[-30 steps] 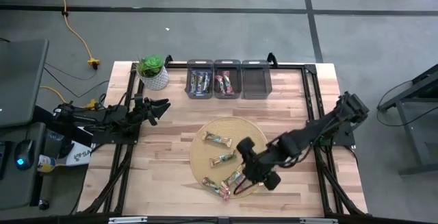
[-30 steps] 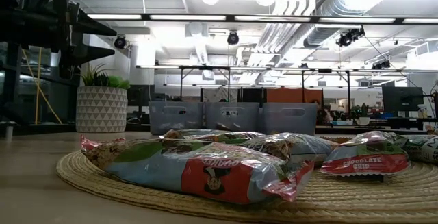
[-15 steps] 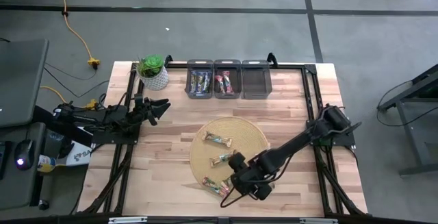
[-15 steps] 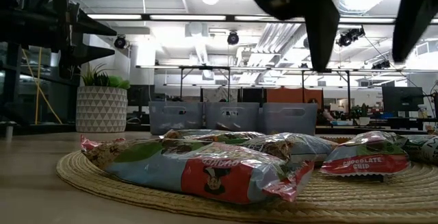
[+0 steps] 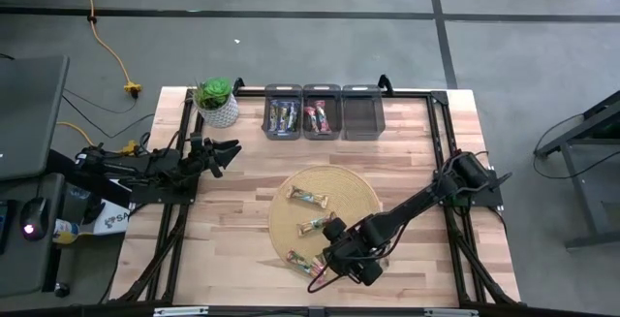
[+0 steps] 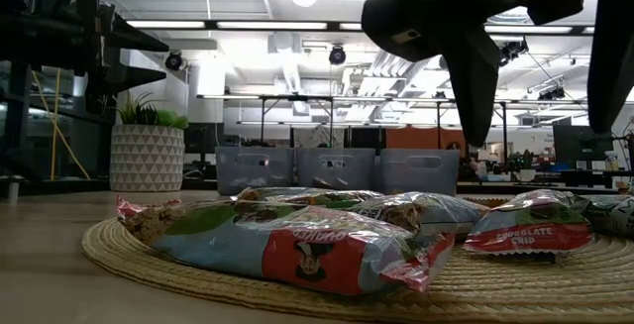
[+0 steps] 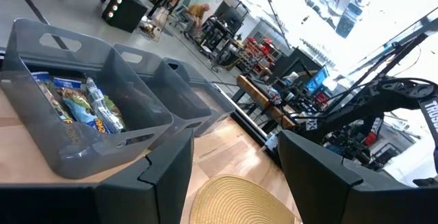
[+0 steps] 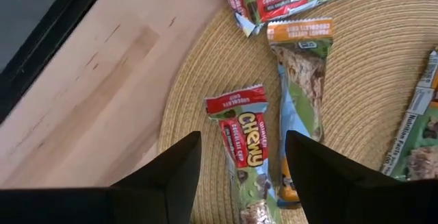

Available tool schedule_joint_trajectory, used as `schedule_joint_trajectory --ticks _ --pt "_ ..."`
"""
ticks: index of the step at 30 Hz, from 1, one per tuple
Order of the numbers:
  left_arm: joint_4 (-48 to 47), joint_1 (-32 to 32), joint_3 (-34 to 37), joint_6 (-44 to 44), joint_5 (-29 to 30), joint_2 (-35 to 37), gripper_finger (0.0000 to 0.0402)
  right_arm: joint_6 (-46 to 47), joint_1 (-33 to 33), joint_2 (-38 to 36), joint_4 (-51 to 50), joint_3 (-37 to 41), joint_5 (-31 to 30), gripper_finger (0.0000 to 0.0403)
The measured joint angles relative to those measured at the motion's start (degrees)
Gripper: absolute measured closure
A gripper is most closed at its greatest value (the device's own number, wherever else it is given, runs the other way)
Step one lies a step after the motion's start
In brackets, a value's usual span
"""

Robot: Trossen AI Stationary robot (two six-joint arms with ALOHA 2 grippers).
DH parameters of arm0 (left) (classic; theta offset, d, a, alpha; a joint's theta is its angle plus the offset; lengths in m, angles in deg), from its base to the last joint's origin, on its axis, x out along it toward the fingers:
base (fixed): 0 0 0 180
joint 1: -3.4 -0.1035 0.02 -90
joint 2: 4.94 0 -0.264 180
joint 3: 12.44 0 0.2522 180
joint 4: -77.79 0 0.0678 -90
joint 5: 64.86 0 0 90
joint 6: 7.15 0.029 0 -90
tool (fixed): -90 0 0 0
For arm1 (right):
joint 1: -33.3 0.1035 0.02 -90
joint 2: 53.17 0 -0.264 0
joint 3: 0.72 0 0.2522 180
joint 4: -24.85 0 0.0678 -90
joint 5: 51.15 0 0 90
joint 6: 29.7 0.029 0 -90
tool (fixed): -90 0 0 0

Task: Pick and place Granola Bars by type
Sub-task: Put the red granola bar into the middle black bin

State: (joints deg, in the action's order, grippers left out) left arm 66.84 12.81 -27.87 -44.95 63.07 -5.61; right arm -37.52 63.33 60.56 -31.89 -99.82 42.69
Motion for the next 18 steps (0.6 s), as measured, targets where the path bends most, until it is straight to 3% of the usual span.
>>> schedule_joint_trajectory --ticks 18 --pt "-0.02 0.0 0.0 0.0 0.0 0.0 0.019 0.22 -0.38 1.99 -0.04 -0.02 -1.76 0.0205"
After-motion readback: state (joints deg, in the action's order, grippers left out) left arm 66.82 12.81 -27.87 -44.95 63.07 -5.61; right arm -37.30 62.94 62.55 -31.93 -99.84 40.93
